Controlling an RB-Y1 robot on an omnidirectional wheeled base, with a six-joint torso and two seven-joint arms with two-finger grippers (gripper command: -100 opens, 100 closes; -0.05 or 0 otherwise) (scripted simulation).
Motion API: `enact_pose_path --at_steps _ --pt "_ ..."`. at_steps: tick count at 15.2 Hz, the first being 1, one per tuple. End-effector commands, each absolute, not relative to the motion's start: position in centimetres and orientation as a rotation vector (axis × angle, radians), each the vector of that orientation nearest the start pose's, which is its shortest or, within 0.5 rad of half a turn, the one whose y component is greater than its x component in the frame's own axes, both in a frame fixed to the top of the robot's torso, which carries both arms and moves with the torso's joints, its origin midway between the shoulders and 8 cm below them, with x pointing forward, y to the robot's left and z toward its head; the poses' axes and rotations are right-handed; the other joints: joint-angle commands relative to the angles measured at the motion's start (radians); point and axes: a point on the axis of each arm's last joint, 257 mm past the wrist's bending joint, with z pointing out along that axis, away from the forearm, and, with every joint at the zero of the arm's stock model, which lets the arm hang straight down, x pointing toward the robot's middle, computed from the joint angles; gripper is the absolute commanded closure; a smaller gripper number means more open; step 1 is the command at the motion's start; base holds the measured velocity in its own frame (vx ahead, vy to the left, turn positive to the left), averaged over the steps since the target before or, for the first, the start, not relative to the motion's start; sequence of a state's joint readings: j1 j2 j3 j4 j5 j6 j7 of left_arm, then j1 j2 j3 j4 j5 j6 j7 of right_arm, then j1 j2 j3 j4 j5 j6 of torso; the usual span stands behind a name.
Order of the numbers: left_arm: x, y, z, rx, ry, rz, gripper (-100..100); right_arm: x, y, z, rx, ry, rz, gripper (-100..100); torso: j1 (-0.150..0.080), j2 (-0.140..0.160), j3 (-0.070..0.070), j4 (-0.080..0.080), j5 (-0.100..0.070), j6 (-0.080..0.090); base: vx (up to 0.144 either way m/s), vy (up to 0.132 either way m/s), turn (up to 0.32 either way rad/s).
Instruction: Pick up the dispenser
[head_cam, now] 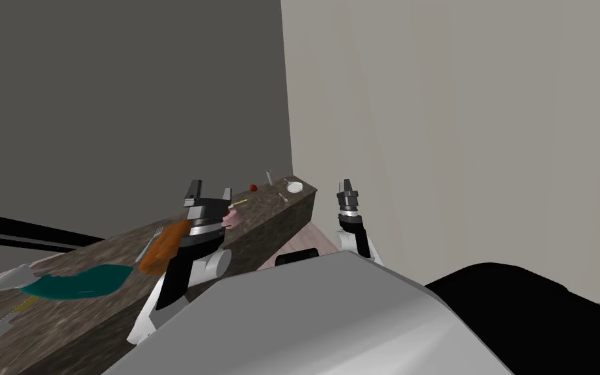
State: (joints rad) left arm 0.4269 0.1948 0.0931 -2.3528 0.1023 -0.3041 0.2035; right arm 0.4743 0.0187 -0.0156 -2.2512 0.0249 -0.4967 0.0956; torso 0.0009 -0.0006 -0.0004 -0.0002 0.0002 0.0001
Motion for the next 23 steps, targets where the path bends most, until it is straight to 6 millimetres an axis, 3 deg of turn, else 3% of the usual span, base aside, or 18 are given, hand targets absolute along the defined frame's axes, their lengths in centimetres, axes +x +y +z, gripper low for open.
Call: enact_pose_path --at_steps 1,23 --pt "37.4 29.9 3.9 -0.747 0.737 -1.475 -100 35.1 -28.2 2.0 0.625 0.639 1.189 0 0.0 0.0 0.0 0.0 0.0 0.0 0.008 0.009 -0.096" --pt "43.1 34.7 -4.0 -1.137 0.961 -1.396 -100 35.1 -28.2 2.0 0.625 0.639 1.189 0 0.0 0.0 0.0 0.0 0.0 0.0 0.006 0.009 -0.051"
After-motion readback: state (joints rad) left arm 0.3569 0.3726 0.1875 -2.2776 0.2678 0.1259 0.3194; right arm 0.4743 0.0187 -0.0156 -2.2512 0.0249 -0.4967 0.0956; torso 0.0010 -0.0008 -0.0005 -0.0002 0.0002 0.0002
